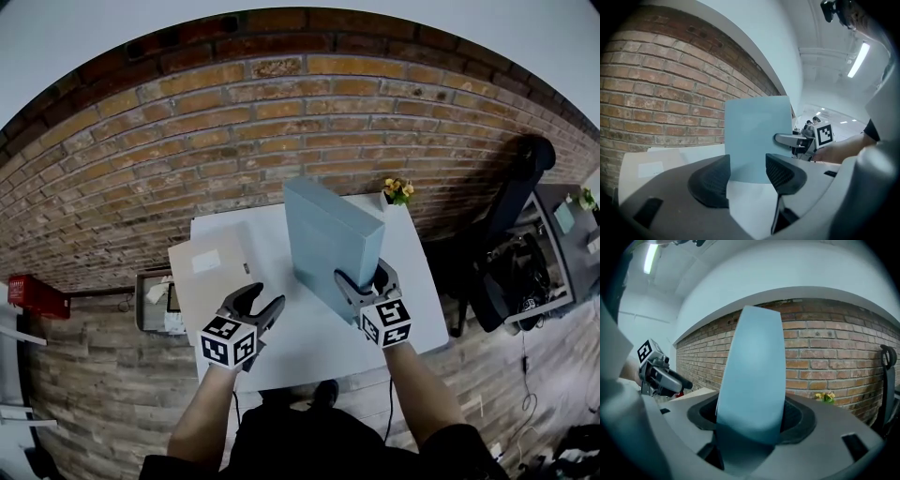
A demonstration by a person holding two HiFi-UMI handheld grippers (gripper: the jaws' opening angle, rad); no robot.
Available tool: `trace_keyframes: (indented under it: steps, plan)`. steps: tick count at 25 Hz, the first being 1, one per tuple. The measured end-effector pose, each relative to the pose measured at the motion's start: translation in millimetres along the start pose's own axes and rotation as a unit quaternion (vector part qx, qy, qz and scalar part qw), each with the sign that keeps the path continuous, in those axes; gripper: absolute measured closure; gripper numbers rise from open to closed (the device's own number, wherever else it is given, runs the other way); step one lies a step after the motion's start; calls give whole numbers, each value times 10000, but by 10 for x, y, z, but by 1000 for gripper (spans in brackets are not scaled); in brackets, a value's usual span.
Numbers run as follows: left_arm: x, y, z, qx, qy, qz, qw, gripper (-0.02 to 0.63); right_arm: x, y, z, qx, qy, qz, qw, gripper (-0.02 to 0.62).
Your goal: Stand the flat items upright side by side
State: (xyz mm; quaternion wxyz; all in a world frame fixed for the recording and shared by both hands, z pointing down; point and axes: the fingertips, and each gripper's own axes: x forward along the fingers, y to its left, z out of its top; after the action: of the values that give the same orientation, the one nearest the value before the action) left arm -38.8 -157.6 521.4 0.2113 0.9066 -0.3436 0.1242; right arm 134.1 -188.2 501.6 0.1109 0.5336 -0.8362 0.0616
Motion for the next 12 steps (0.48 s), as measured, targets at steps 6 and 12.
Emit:
trace_keyframes:
  steps: [6,12]
  plan:
    - [-5,-34,9,11,1,-13,10000,362,-78,198,-554,112,754,182,9969,282]
    - [-47,-25,-3,3,-9,67,10000,367,-91,262,-758,-12,994,109,9950,299]
